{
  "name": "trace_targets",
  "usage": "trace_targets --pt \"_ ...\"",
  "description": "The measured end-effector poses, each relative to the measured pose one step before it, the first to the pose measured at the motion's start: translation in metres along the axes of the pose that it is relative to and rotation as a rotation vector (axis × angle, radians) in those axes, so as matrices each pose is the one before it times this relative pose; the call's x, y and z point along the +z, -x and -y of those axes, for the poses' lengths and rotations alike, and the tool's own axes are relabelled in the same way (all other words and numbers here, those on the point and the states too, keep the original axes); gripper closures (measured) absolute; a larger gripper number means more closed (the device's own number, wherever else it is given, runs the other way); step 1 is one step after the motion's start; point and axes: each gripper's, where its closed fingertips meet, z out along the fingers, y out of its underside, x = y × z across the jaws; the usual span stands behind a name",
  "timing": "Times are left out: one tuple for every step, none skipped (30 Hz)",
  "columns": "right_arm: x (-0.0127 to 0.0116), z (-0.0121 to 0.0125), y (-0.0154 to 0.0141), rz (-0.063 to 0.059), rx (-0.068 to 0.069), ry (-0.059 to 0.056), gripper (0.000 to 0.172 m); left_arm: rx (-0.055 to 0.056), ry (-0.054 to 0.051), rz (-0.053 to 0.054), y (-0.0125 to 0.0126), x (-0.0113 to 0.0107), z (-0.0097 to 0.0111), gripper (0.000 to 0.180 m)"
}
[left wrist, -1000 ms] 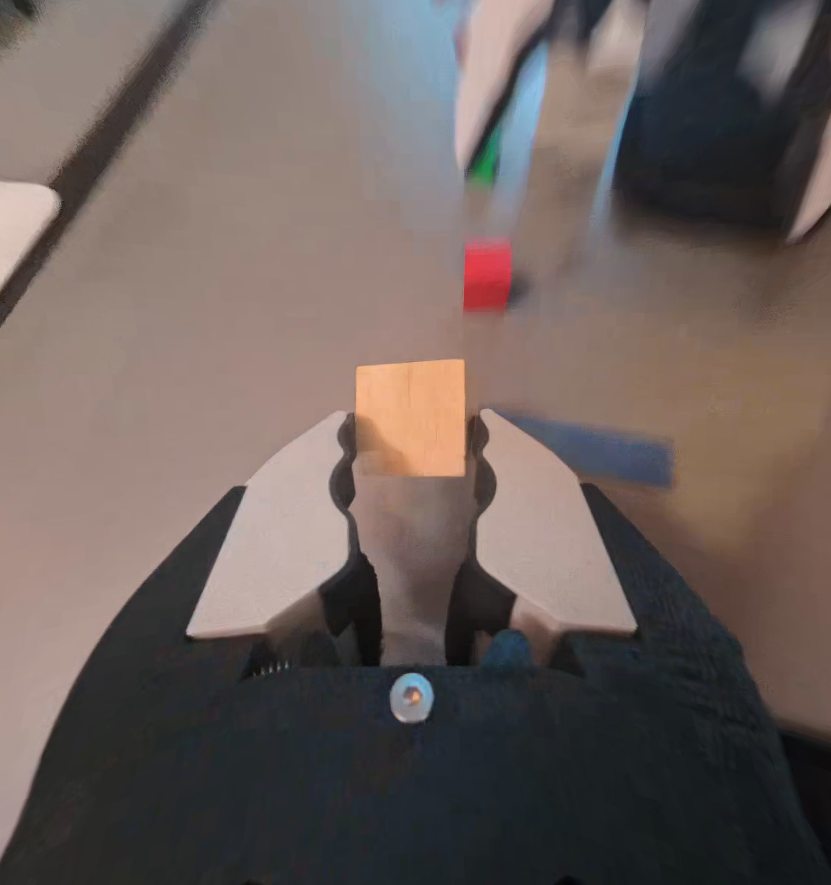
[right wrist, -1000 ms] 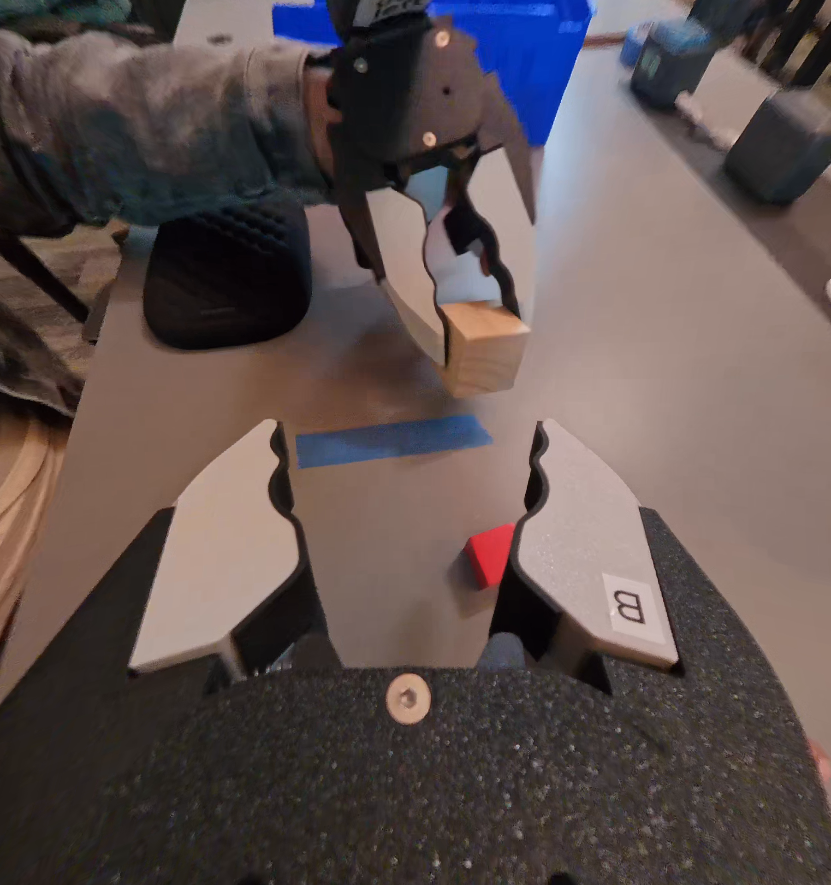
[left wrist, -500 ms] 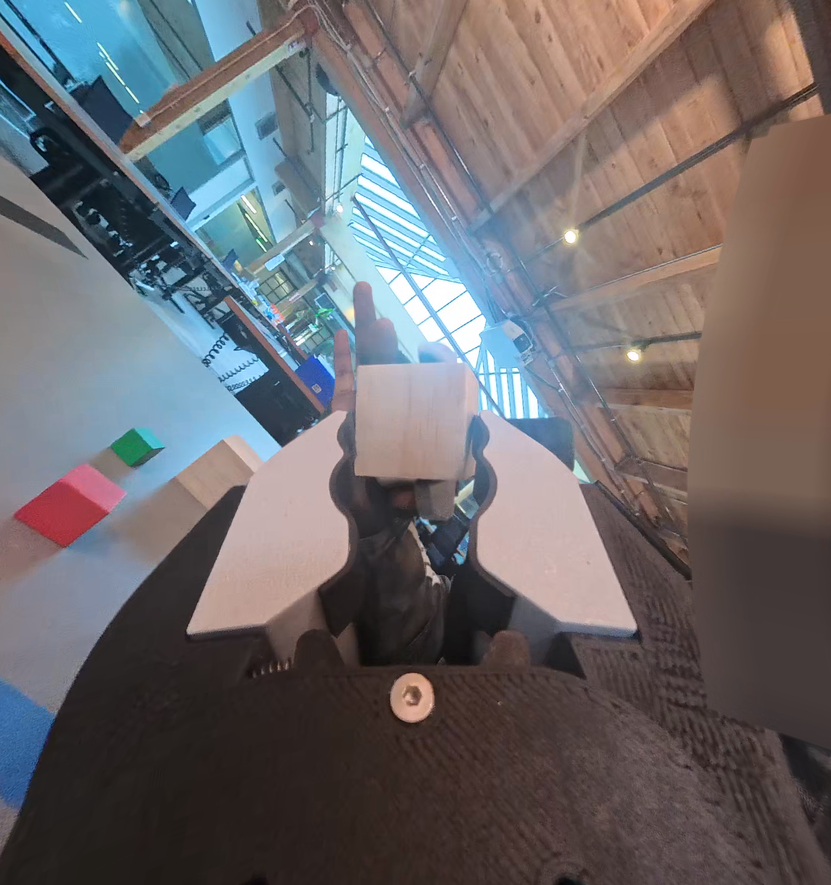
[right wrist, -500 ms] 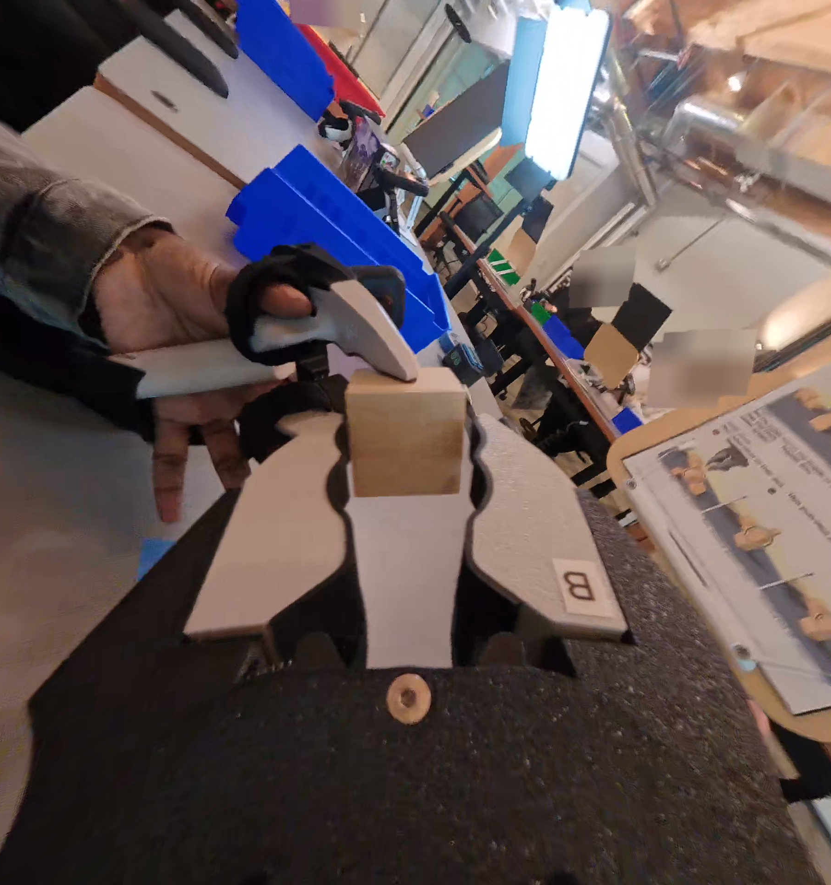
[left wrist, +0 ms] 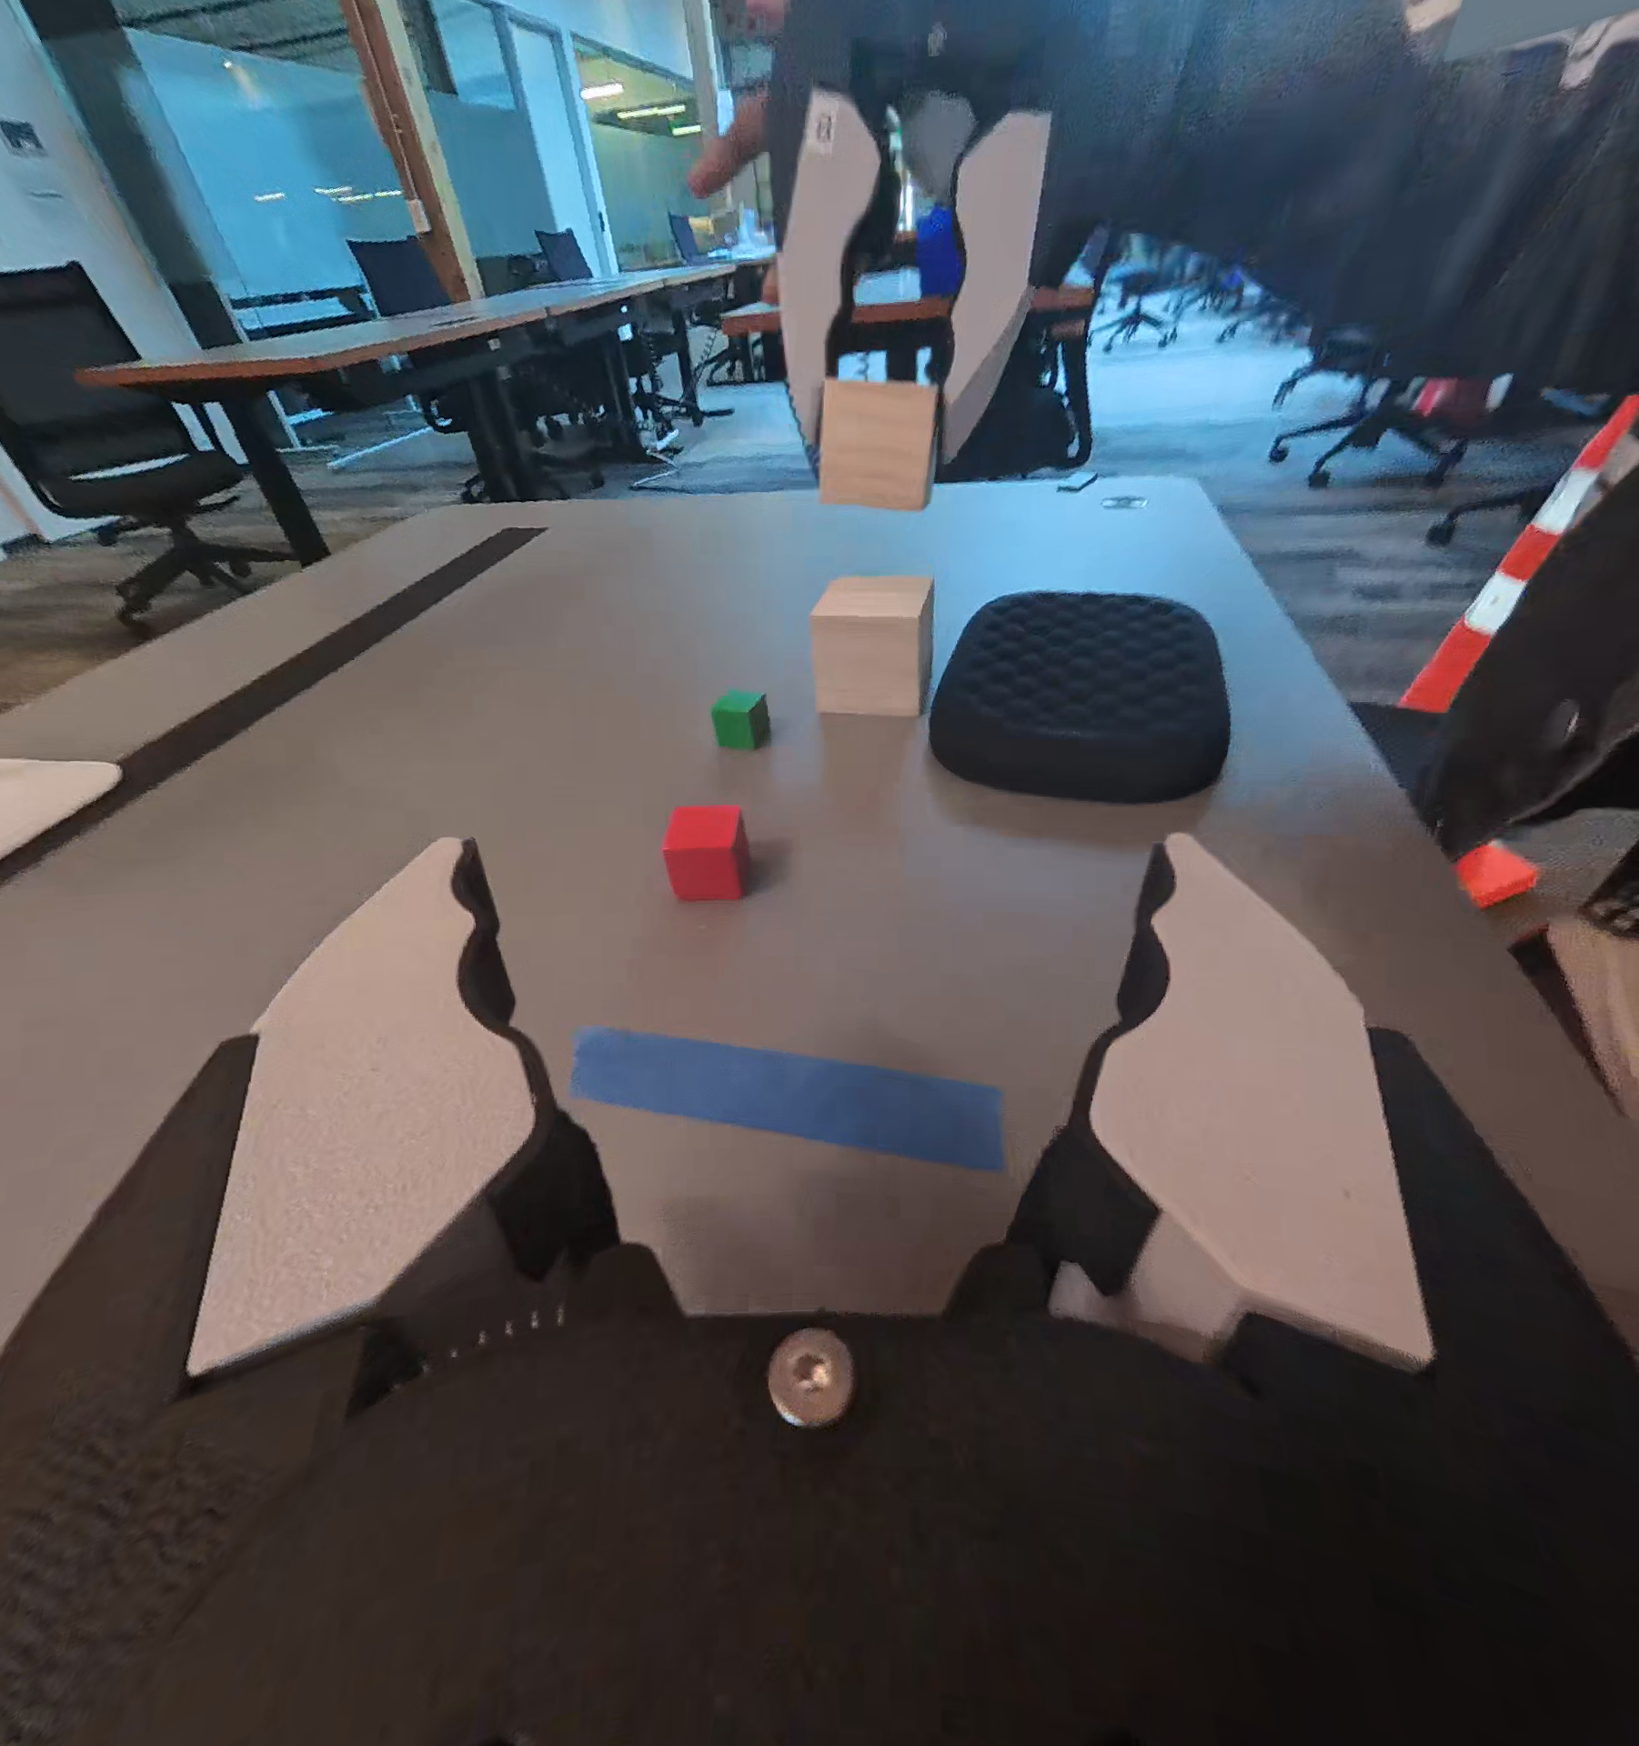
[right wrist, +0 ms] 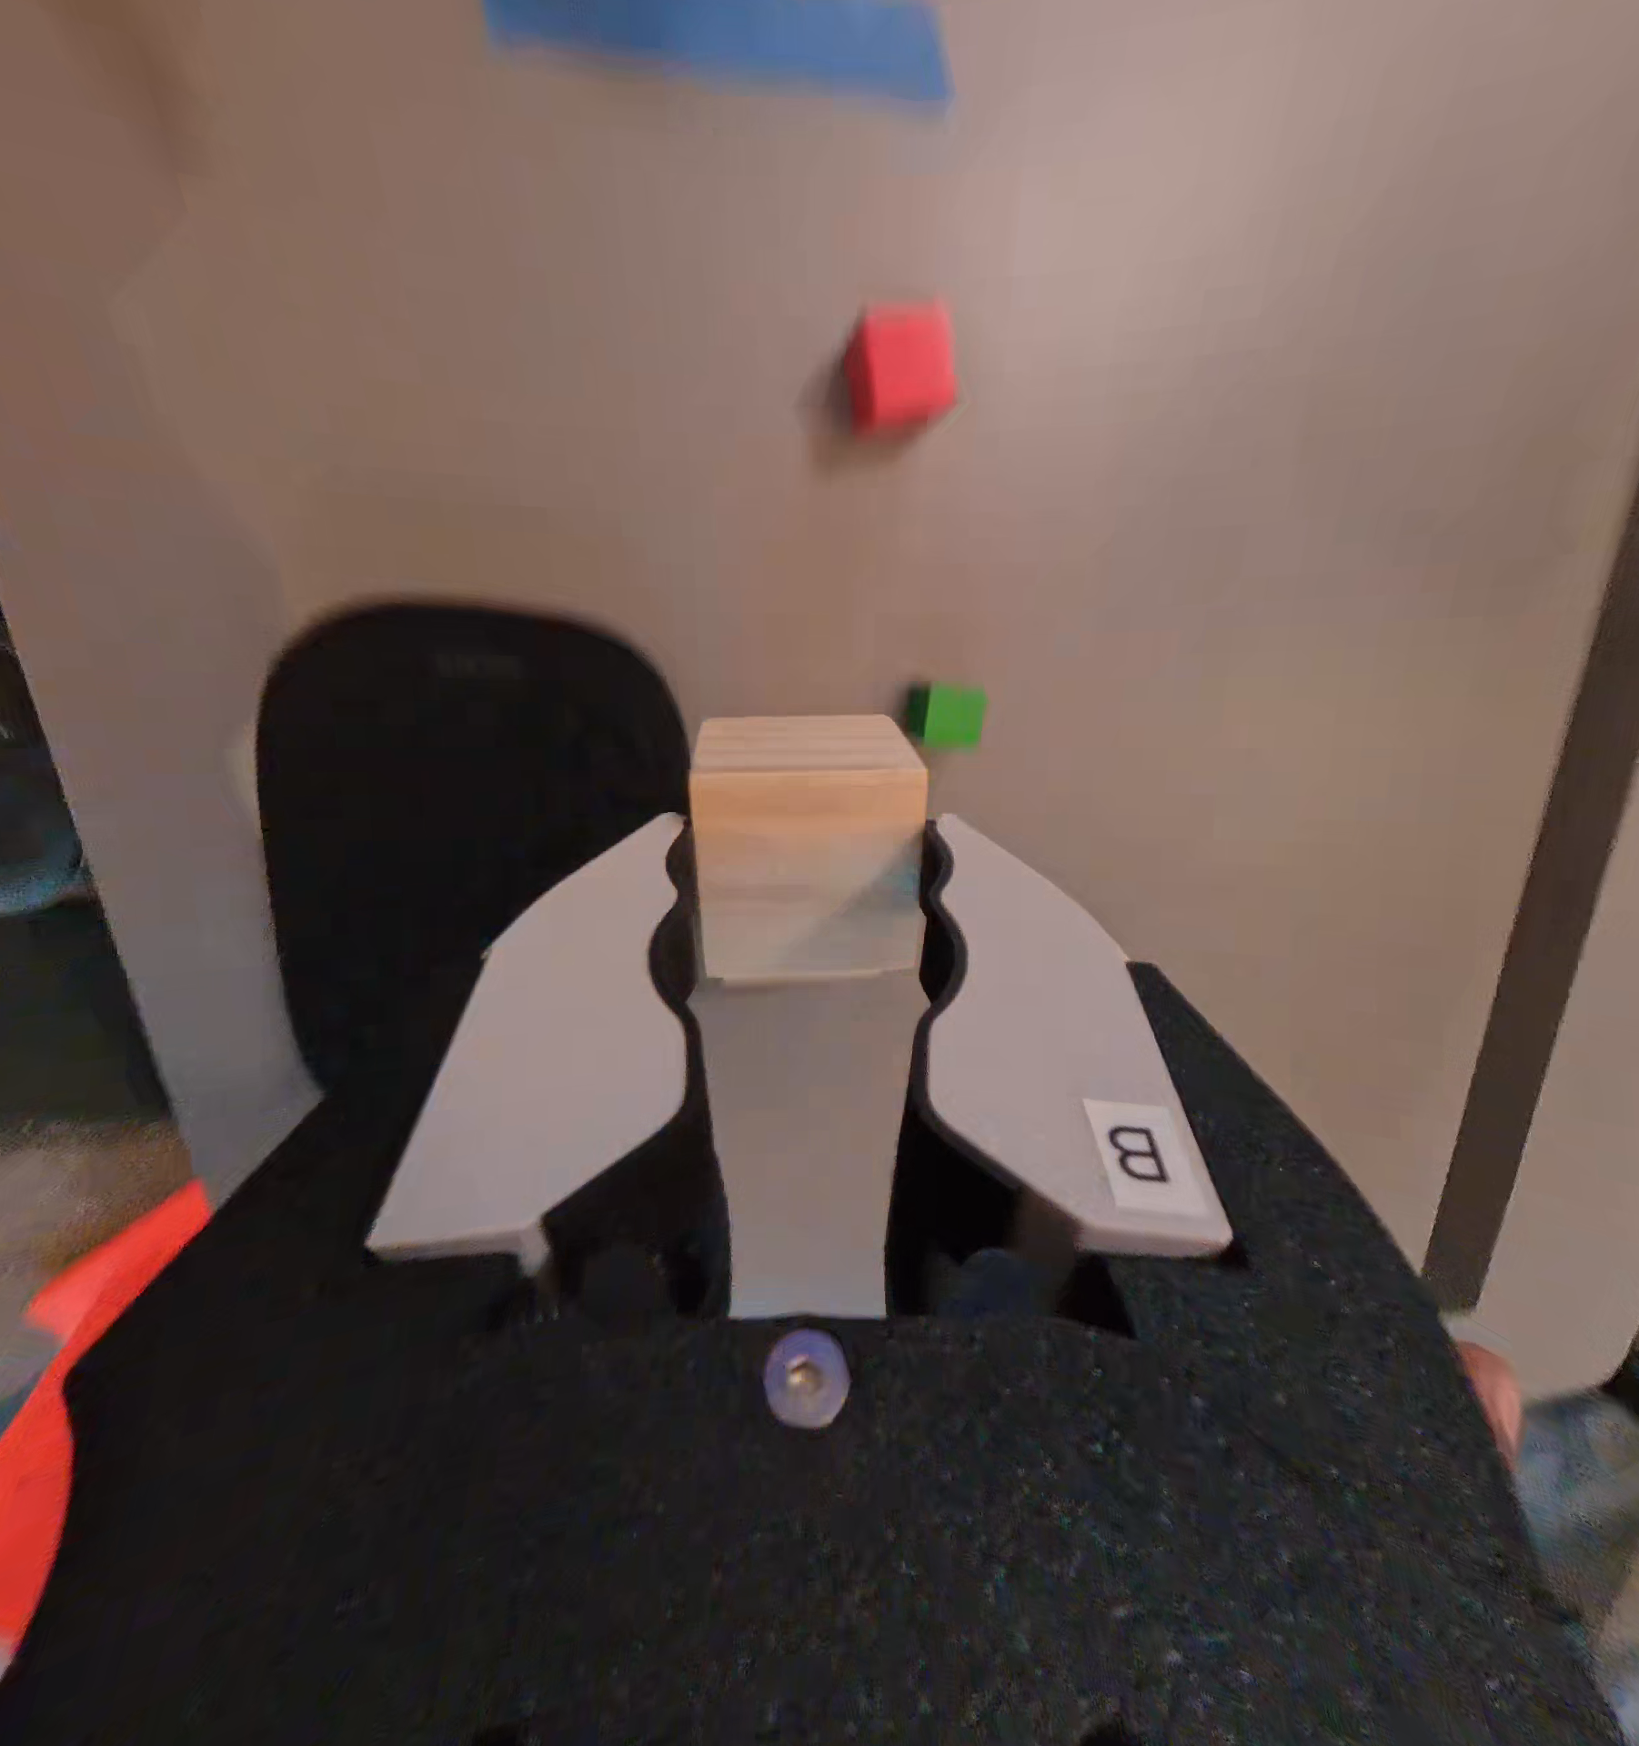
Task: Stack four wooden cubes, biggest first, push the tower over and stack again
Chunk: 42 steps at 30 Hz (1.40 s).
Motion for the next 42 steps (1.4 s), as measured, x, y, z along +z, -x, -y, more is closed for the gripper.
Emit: trace_targets --pt "0.0018 -0.01393 -0.0002 0.0128 0.0105 0.0527 0.127 -0.013 -0.0036 -0.0055 -0.00081 0.00105 0.00011 0.054" --pt "0.00368 -0.01082 0.0 0.0161 0.0109 0.0361 0.127 0.0046 0.0086 -0.0017 -0.0004 0.00051 -0.00013 0.054" --pt "0.00478 -0.00711 0.00003 0.0174 0.014 0.019 0.127 0.0102 0.007 0.0056 0.00071 0.00022 -0.00055 0.054" --pt "0.00522 -0.00458 -0.00019 0.0167 0.0144 0.0111 0.127 0.0053 0.0022 0.0072 0.001 -0.00006 -0.00146 0.054" --pt "0.00495 -0.0032 -0.00036 0.0139 0.0073 0.0104 0.127 -0.0044 0.0027 0.0046 0.00054 0.00009 -0.00216 0.054" --pt "0.00401 -0.0018 -0.00112 0.0065 0.0001 0.0074 0.127 -0.0098 0.0056 0.001 0.00017 0.00018 -0.00233 0.054" --pt "0.00316 -0.00048 -0.00124 0.0049 -0.0025 0.0033 0.127 -0.0047 0.0098 -0.0024 -0.00045 0.00041 -0.00223 0.053" --pt "0.00228 0.00062 -0.00086 0.0072 -0.0027 -0.0003 0.127 0.0037 0.0088 0.0001 -0.00019 0.00033 -0.00145 0.053" --pt "0.00175 0.00076 -0.00107 0.0062 -0.001 0.0005 0.127 0.0063 0.0036 0.0026 0.00016 0.0003 -0.00062 0.054" --pt "0.00146 0.00035 -0.00079 0.0066 -0.0014 0.0043 0.127 0.0034 0.0011 0.0003 0.00001 0.0002 -0.00028 0.054" --pt "0.0012 0.00017 -0.00066 0.0064 -0.002 0.0043 0.127 -0.0008 -0.0003 0.0013 0.0003 0.0 -0.00008 0.054" --pt "0.00109 0.00024 -0.00036 0.0063 -0.0005 0.0023 0.127 -0.0019 -0.0009 0.0025 0.00045 -0.00007 -0.00003 0.054" --pt "0.00102 -0.00018 0.00074 0.0115 -0.002 0.0035 0.127 -0.0012 -0.0013 0.0004 0.00023 -0.00015 0.00011 0.054" --pt "0.00098 -0.00062 0.00051 0.0075 -0.0022 0.0048 0.127 -0.0007 -0.0005 0.0018 0.00035 -0.00008 -0.00007 0.054" --pt "0.00098 -0.00094 0.00007 0.0027 -0.0016 0.0059 0.127 -0.0008 -0.0004 0.0026 0.00058 -0.00004 0.00012 0.054" --pt "0.00095 -0.00099 0.00015 0.0026 -0.0016 0.0043 0.127 -0.0003 -0.0007 0.0007 0.00014 -0.00016 0.00006 0.054" --pt "0.00077 -0.0004 -0.00034 -0.0017 0.0016 -0.0001 0.127 -0.0008 -0.0008 0.0001 0.00015 0.00002 0.00008 0.054" --pt "0.00065 -0.00029 -0.00019 -0.0001 0.0028 -0.0011 0.127 -0.001 0.0002 0.0002 0.00018 0.00005 -0.00003 0.054" --pt "0.00045 -0.00041 0.00027 0.001 0.0009 0.0 0.127 -0.0001 0.0009 0.0005 0.00017 0.00003 -0.00022 0.054" --pt "0.00039 -0.00038 -0.00067 -0.005 0.0006 -0.0005 0.127 0.001 0.0013 -0.0002 -0.00003 0.00013 -0.00023 0.054" --pt "0.00032 -0.00032 -0.00048 -0.0036 0.0008 -0.0009 0.127 0.0014 0.0013 -0.0008 -0.00018 0.00017 -0.00032 0.054" --pt "0.0004 -0.00017 -0.00011 -0.0003 0.0001 -0.0021 0.127 0.0019 0.0031 -0.0004 -0.00016 0.00025 -0.0005 0.054" --pt "-0.00004 0.00039 -0.00044 -0.0027 0.0003 -0.0057 0.127 0.0017 0.0032 0.0 -0.00003 0.00023 -0.00053 0.054" --pt "0.00006 0.00019 -0.00027 -0.0018 0.0007 -0.0044 0.127 0.0005 0.0008 0.0007 0.00005 0.00006 -0.00008 0.054" --pt "-0.00001 0.00015 -0.00021 -0.0013 0.0013 -0.003 0.127 -0.0002 -0.0003 -0.0003 0.00004 0.0 0.00003 0.054" --pt "-0.00002 0.00002 -0.00037 -0.0031 0.0017 -0.0014 0.127 -0.0004 -0.0004 -0.0005 0.00001 0.00002 0.00005 0.054" --pt "0.00013 -0.00002 -0.00059 -0.0052 0.0016 -0.0006 0.127 -0.0007 -0.0011 0.0003 0.00016 -0.00005 0.0001 0.054" --pt "0.0002 -0.00002 0.0 -0.0011 0.0007 -0.002 0.126 -0.001 -0.0003 0.0009 0.00024 -0.00001 0.00002 0.054" --pt "0.00014 0.00024 0.00004 -0.0002 0.0028 -0.0038 0.122 -0.0008 0.0008 0.0002 0.00018 0.00001 -0.00011 0.054" --pt "-0.00013 0.00032 -0.00044 -0.002 0.006 -0.0057 0.117 0.0003 0.0002 -0.0007 -0.00006 0.0001 -0.00011 0.054" --pt "-0.00062 0.00059 -0.00002 0.0009 0.0072 -0.0071 0.114 0.0008 0.0009 -0.0001 -0.00004 0.00007 -0.00019 0.054" --pt "-0.00136 0.00147 0.00071 0.0054 0.0058 -0.0143 0.112 0.0009 0.0015 -0.0003 -0.00002 0.0002 -0.00013 0.054" --pt "-0.00243 0.00306 0.00042 0.0023 0.006 -0.023 0.111 0.0003 0.0008 -0.0005 -0.00012 0.00008 -0.00017 0.054" --pt "-0.0032 0.00431 -0.00024 -0.0015 0.0046 -0.0258 0.11 -0.0009 -0.0002 -0.0001 0.00013 -0.00003 0.00011 0.054" --pt "-0.00377 0.0062 -0.00107 -0.0068 0.0006 -0.0298 0.108 -0.0013 0.0003 -0.0001 0.00021 0.00002 -0.00006 0.054" --pt "-0.00389 0.00873 -0.0021 -0.0124 -0.003 -0.0345 0.106 -0.0006 0.0003 -0.001 -0.00006 0.00006 -0.00003 0.054" --pt "-0.00312 0.01071 -0.00171 -0.0079 -0.0086 -0.0351 0.105 0.0001 0.0005 -0.0002 0.00001 0.00016 -0.00003 0.054" --pt "-0.00153 0.0121 -0.00118 -0.0018 -0.0155 -0.0326 0.105 0.001 0.0008 -0.0002 -0.00013 0.00007 -0.00007 0.054" --pt "0.00069 0.01264 -0.00157 -0.0006 -0.0213 -0.027 0.106 0.0022 0.0002 -0.0003 -0.00027 0.00005 0.00001 0.054" --pt "0.00313 0.01229 -0.00175 0.0013 -0.0245 -0.0189 0.106 0.0017 -0.0001 0.0007 -0.00009 -0.00004 0.00003 0.054" --pt "0.00554 0.01088 -0.00154 0.0073 -0.0244 -0.0068 0.106 0.0004 0.0 0.0007 0.00012 0.0 0.0 0.054" --pt "0.00764 0.00931 -0.00126 0.0116 -0.0234 0.0027 0.106 -0.0011 -0.0007 0.0004 0.00015 -0.00008 0.00005 0.054"
